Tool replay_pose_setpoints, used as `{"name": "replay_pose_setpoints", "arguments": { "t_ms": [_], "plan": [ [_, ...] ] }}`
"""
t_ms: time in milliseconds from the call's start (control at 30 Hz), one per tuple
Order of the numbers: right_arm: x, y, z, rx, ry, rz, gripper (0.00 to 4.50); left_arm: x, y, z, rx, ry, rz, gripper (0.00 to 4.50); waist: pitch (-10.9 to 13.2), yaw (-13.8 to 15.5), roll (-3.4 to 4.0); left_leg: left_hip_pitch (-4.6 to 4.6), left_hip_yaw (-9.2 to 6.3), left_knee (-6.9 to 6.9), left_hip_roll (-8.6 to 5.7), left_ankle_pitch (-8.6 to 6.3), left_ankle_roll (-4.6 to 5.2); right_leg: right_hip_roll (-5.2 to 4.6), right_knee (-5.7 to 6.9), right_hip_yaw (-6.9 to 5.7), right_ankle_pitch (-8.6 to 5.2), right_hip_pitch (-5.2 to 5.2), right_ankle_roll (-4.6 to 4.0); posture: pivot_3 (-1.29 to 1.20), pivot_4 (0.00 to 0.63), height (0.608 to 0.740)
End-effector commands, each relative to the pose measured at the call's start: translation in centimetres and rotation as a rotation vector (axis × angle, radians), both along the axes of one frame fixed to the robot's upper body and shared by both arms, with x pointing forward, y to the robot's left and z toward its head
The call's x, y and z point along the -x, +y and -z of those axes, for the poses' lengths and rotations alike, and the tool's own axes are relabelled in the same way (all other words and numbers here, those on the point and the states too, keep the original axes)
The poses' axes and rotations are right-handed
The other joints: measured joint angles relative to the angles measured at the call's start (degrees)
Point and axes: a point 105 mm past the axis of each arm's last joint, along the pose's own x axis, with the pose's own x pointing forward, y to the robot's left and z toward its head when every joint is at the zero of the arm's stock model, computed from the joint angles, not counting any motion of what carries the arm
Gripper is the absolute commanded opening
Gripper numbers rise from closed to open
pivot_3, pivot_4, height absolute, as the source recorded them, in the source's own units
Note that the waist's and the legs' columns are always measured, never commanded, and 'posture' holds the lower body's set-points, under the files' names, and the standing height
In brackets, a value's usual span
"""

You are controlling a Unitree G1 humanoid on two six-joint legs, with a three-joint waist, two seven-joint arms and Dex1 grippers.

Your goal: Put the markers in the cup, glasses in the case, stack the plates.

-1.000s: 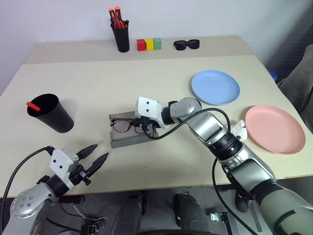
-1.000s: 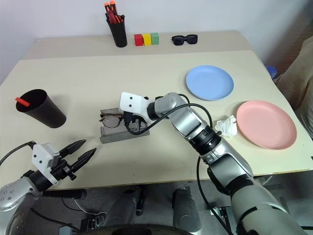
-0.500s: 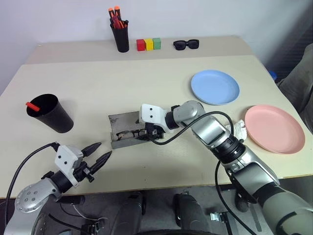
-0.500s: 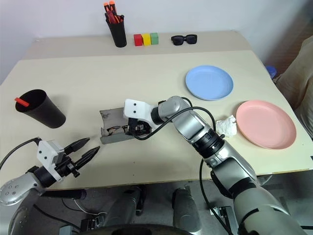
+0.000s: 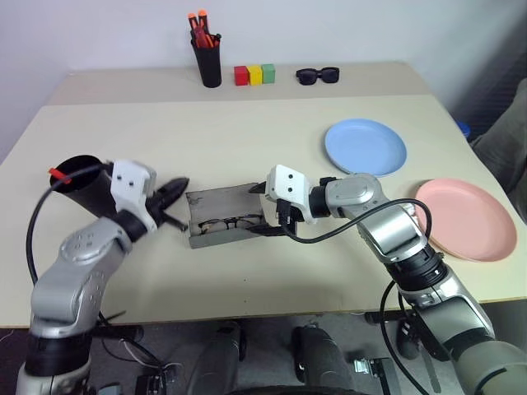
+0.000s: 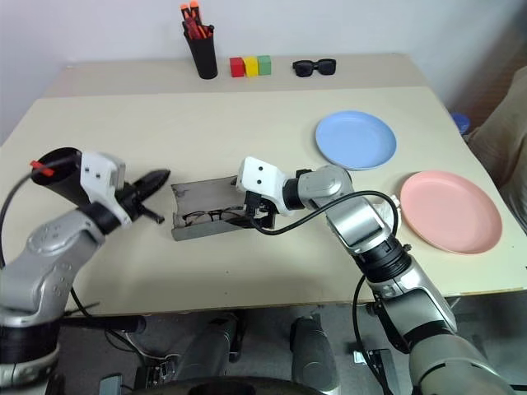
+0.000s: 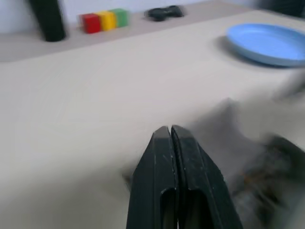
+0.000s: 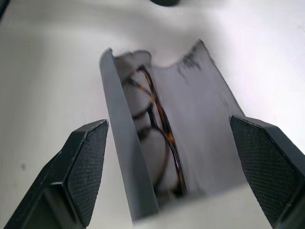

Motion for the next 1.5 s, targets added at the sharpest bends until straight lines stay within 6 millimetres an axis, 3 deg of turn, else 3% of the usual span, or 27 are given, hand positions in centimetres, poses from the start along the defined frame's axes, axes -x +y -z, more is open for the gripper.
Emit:
{"name": "replay_pose_setpoints", "arguments": {
  "t_ms": [33,200,300,467,600,800,933,1067,1200,1500],
  "plan": [
    [0.5,-1.9,-2.0,-0.032,-0.08,0.027,4.11,-3.2,0.0,-0.5,0.005,0.063,-0.073,0.03,0.01,0.04,-0.02,0.0,0.0,0.01,-0.02,0.0,0.0,0.0,0.0,-0.01,0.0,0.01,0.01,0.0,0.15,0.74],
    [0.7,-5.0,-2.2,-0.017,-0.134,0.108,4.11,-6.4,-1.2,-0.3,0.04,0.233,-0.062,0.03,0.04,-0.22,-0.06,0.0,0.05,0.01,-0.04,0.01,0.01,0.02,0.0,0.0,0.01,0.02,0.04,0.0,0.15,0.74],
    [1.0,-6.7,-2.2,-0.008,-0.152,0.149,4.11,-6.6,-2.6,1.1,-0.012,0.355,0.021,0.03,0.04,-0.3,-0.05,0.0,0.08,0.0,-0.03,0.01,0.01,0.04,0.02,0.02,0.01,-0.01,0.05,0.0,0.15,0.74],
    [1.1,-9.3,-1.8,0.013,-0.155,0.246,4.11,-6.4,-3.2,2.4,-0.066,0.416,0.101,0.03,0.05,-0.26,-0.06,0.0,0.1,0.0,0.03,0.01,0.01,0.04,0.02,0.04,0.01,-0.02,0.04,0.0,0.15,0.74],
    [0.9,-10.4,-1.5,0.015,-0.149,0.298,4.11,-5.1,-3.2,3.0,-0.125,0.425,0.183,0.03,0.06,-0.33,-0.08,-0.01,0.11,0.01,0.1,0.0,0.0,-0.01,-0.01,0.08,0.01,-0.01,0.03,0.0,0.15,0.74],
    [0.1,-10.1,-1.5,0.001,-0.151,0.302,4.11,-3.2,-2.7,2.1,-0.157,0.342,0.246,0.03,0.06,-0.21,-0.06,-0.01,0.03,0.0,0.16,0.0,0.0,-0.06,-0.02,0.13,0.0,-0.03,0.01,0.0,0.15,0.74],
    [-0.8,-10.2,-1.3,-0.005,-0.148,0.322,4.11,-0.5,-3.4,1.7,-0.189,0.249,0.351,0.03,0.06,-0.33,-0.06,-0.01,0.03,-0.01,0.15,0.0,0.0,-0.1,-0.04,0.14,-0.01,-0.04,-0.02,0.0,0.15,0.74],
    [-3.5,-11.0,-1.0,0.005,-0.156,0.433,4.11,3.1,-4.6,1.8,-0.166,0.164,0.477,0.03,0.07,-0.25,-0.04,-0.01,0.12,-0.07,0.15,0.0,0.0,-0.16,-0.09,0.23,-0.1,-0.07,-0.24,0.0,0.15,0.74],
    [-6.3,-12.4,-0.8,0.038,-0.19,0.569,4.11,5.2,-4.7,2.6,-0.175,0.131,0.504,0.03,0.07,-0.04,-0.03,-0.01,0.12,-0.03,0.15,0.0,0.0,-0.17,-0.11,0.22,-0.11,-0.05,-0.29,0.0,0.15,0.74],
    [-10.1,-15.5,1.5,0.265,-0.338,0.741,4.11,7.7,-4.9,3.5,-0.22,0.023,0.522,0.03,0.07,-0.18,-0.02,-0.01,0.35,-0.04,0.1,0.0,0.02,-0.19,-0.12,0.24,-0.1,-0.06,-0.3,0.0,0.15,0.74]
  ]
}}
